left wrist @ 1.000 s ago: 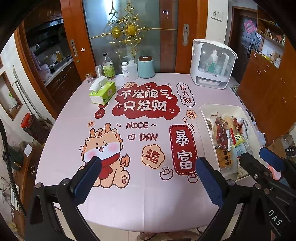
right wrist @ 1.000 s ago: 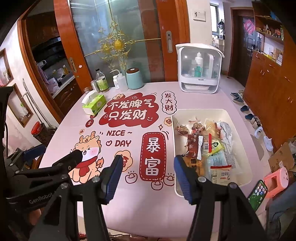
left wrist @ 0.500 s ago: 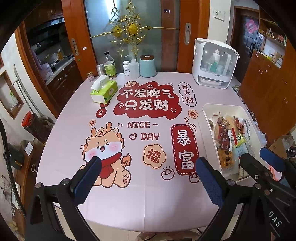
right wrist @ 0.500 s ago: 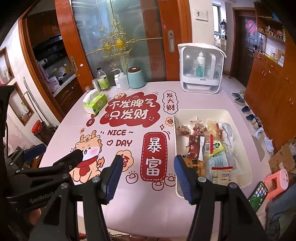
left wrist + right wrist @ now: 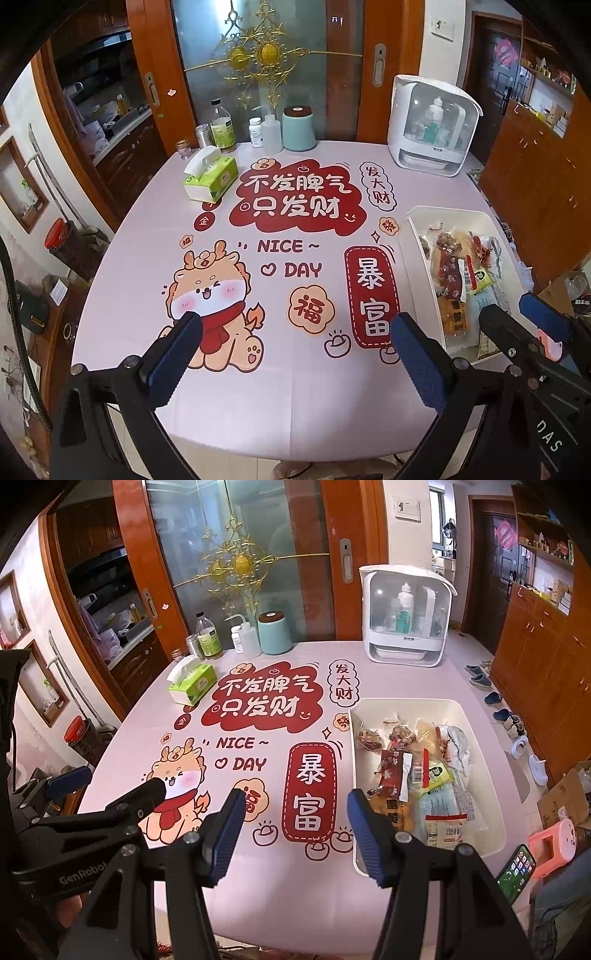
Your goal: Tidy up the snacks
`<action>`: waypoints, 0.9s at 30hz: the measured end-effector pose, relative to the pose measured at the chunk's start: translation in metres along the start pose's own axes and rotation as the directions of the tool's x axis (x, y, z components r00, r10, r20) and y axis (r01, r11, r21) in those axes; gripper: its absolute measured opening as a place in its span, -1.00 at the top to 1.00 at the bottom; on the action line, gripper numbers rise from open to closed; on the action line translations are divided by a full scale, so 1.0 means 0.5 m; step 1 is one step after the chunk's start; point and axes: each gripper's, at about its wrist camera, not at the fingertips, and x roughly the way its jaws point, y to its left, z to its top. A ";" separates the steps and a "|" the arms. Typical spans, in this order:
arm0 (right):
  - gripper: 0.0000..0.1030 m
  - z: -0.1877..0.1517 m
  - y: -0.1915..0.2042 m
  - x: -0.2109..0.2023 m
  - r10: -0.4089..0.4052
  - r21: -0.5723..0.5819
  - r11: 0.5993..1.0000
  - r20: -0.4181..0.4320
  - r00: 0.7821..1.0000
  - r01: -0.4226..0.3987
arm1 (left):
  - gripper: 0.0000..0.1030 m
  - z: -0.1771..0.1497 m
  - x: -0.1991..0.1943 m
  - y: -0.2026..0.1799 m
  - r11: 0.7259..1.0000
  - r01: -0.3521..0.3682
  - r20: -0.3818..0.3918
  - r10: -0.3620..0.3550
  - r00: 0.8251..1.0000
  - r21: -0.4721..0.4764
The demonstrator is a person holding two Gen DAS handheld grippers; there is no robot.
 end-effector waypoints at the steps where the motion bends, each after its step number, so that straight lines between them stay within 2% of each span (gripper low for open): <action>1: -0.12 0.000 0.000 0.000 0.000 0.000 1.000 -0.001 1.000 0.000 | -0.96 0.002 0.000 -0.001 1.000 -0.001 0.000 0.001 1.000 0.001; 27: -0.12 -0.004 -0.012 0.011 0.014 -0.002 1.000 -0.016 1.000 -0.014 | -0.96 -0.005 0.004 -0.023 1.000 -0.012 -0.023 0.011 1.000 -0.004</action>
